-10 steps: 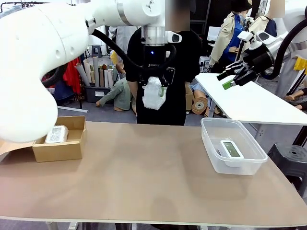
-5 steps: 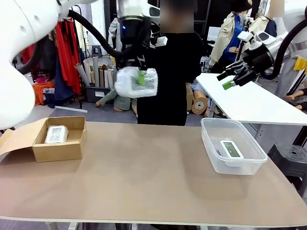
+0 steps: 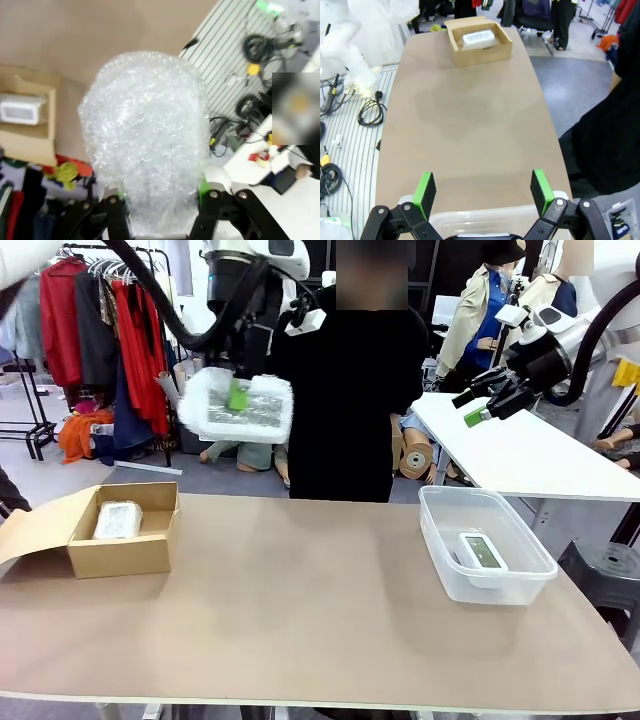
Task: Separate and place wrapped and unwrapped clocks.
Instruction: If the picked Digital clock is wrapped, place it in the Package Box ; if not, place it in the Organizing box.
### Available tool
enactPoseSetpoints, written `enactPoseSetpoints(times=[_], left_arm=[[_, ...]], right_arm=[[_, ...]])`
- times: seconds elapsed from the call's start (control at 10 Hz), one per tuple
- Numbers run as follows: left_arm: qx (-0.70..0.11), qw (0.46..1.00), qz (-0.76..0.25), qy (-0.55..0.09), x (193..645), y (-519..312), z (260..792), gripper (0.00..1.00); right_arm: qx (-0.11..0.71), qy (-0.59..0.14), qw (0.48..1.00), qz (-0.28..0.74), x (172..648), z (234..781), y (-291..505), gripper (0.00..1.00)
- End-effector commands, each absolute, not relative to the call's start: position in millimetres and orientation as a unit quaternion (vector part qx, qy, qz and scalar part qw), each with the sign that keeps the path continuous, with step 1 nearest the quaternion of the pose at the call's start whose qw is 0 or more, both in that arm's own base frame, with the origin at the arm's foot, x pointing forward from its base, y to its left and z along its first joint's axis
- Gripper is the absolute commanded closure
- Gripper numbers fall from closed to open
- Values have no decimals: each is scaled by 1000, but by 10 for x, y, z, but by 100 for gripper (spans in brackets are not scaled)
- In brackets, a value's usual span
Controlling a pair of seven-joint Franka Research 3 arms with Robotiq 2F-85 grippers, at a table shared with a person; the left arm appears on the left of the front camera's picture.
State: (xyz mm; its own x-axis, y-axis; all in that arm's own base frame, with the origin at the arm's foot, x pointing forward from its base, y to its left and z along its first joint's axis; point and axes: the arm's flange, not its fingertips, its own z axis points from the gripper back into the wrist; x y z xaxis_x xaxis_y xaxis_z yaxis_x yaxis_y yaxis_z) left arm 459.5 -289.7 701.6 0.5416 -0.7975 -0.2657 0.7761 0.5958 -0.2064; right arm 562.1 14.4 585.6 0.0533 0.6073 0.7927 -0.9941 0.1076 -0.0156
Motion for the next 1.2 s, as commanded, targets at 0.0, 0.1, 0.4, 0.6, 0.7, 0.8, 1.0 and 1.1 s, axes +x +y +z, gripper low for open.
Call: enactPoseSetpoints(times=[0.0,0.1,0.4,0.6,0.7,0.8,1.0,1.1], left_arm=[[26,900,-419,119,4865,-2735,7512,100],[21,922,-381,71,4907,-2720,7465,100],[39,951,-304,36,5068,-2345,7346,100],[75,962,-255,55,5031,-2104,7243,100],[87,962,-248,80,5016,-1999,7192,100],[97,954,-255,126,4952,-1937,7123,100],[98,939,-256,210,4753,-1826,7031,100],[99,937,-243,233,4667,-1773,6998,100]], right_arm=[[287,-332,665,604,5608,5874,143,0],[287,-332,665,604,5608,5874,143,0],[287,-332,665,604,5608,5874,143,0],[287,-332,665,604,5608,5874,143,0],[287,-332,665,604,5608,5874,143,0],[287,-332,665,604,5608,5874,143,0],[287,-332,665,604,5608,5874,143,0],[287,-332,665,604,5608,5874,143,0]])
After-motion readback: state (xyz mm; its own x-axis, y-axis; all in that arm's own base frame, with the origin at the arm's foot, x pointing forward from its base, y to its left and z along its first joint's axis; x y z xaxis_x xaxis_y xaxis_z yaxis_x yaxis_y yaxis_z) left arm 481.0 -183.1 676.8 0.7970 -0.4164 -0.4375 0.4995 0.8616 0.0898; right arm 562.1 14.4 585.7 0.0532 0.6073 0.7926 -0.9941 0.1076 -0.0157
